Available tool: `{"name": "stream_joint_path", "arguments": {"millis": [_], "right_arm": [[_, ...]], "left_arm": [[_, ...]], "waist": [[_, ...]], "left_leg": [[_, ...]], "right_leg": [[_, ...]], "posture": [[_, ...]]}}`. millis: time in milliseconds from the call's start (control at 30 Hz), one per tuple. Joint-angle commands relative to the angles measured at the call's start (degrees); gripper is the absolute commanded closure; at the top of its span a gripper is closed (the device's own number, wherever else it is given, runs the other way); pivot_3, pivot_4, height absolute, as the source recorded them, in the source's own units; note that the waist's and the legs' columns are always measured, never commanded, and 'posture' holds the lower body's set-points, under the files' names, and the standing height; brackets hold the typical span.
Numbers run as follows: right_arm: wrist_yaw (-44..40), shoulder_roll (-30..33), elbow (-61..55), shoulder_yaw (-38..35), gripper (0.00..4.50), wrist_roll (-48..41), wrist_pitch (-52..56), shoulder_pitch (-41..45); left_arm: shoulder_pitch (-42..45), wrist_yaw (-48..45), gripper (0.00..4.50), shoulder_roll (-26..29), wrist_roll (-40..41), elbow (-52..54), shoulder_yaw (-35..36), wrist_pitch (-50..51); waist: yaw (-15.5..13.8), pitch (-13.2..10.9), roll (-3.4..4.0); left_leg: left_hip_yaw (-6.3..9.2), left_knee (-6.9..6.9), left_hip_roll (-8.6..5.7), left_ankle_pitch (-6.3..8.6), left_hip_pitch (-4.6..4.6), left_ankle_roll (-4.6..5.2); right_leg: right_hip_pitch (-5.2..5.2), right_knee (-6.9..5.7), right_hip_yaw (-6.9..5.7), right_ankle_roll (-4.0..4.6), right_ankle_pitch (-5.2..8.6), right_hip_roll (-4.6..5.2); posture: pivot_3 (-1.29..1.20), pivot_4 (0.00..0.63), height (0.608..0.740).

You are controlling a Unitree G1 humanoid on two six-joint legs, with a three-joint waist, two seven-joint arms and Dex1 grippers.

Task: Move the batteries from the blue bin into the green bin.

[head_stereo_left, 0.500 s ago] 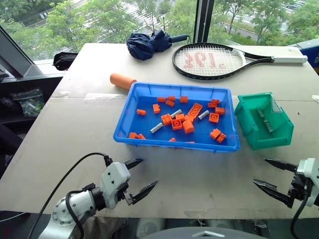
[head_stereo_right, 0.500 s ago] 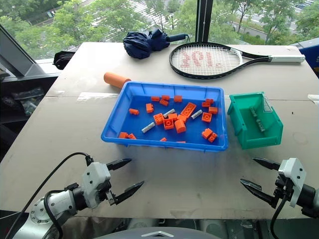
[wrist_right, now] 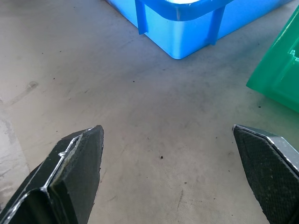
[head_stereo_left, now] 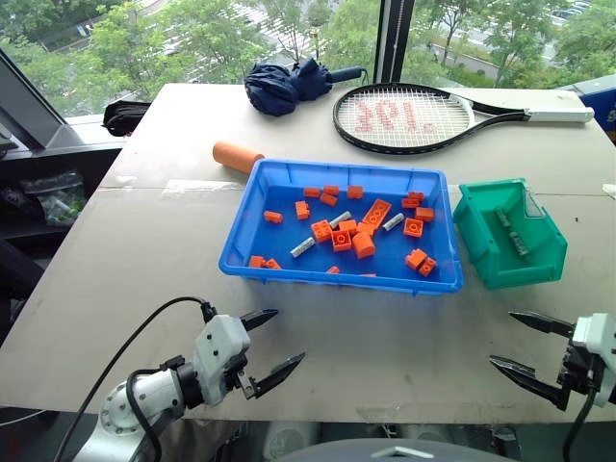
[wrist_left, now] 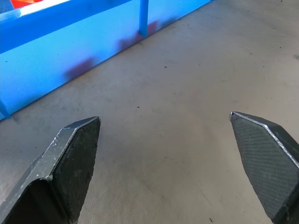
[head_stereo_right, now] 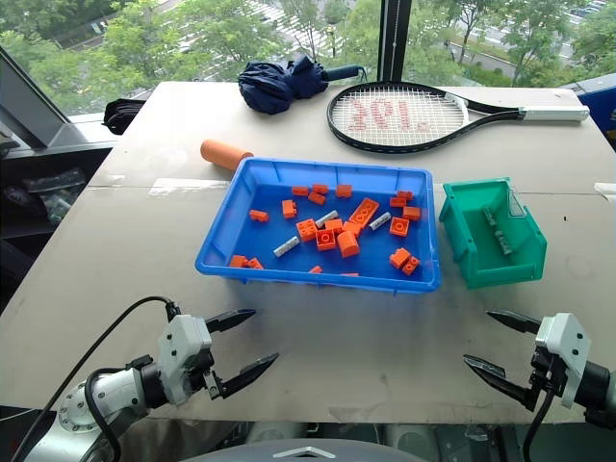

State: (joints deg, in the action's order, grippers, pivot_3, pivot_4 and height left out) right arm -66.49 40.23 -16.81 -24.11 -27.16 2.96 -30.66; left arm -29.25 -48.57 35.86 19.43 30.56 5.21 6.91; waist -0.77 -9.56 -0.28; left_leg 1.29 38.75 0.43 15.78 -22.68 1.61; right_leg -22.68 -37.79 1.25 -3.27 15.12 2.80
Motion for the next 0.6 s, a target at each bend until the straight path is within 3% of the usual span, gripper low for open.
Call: {"name": "stream_joint_path", "arguments": {"millis": [33, 367, 600], "right_arm": [[-0.37, 0.12, 0.21, -0.88, 0.07, -0.18, -1.64, -0.42], [0.65, -0.95, 2.01, -1.11, 0.07, 0.06, -4.13, -1.38], [1.18, 2.08, -7.23, -5.40, 0.07, -14.02, 6.97, -0.06]], "left_arm": [[0.58, -0.81, 0.00, 0.18, 0.80, 0.28, 0.29, -1.29], [2.18, -3.28, 0.00, 0.58, 1.21, -1.58, 0.13, -1.91], [2.81, -11.93, 0.00, 7.97, 18.09, 4.90, 7.51, 6.07]], "waist": [[0.01, 0.00, 0.00], [0.01, 0.01, 0.00], [0.06, 0.03, 0.05]], "left_leg": [[0.00, 0.00, 0.00, 0.00, 0.00, 0.00], [-0.01, 0.00, 0.00, 0.00, 0.03, 0.00], [0.01, 0.00, 0.03, 0.00, 0.05, 0.00]], "right_leg": [[0.00, 0.00, 0.00, 0.00, 0.00, 0.00], [0.00, -0.03, 0.01, -0.01, 0.00, -0.01], [0.00, -0.09, 0.02, 0.01, 0.00, 0.03]], "posture": [[0.00, 0.150, 0.740], [0.00, 0.150, 0.740], [0.00, 0.150, 0.740]]}}
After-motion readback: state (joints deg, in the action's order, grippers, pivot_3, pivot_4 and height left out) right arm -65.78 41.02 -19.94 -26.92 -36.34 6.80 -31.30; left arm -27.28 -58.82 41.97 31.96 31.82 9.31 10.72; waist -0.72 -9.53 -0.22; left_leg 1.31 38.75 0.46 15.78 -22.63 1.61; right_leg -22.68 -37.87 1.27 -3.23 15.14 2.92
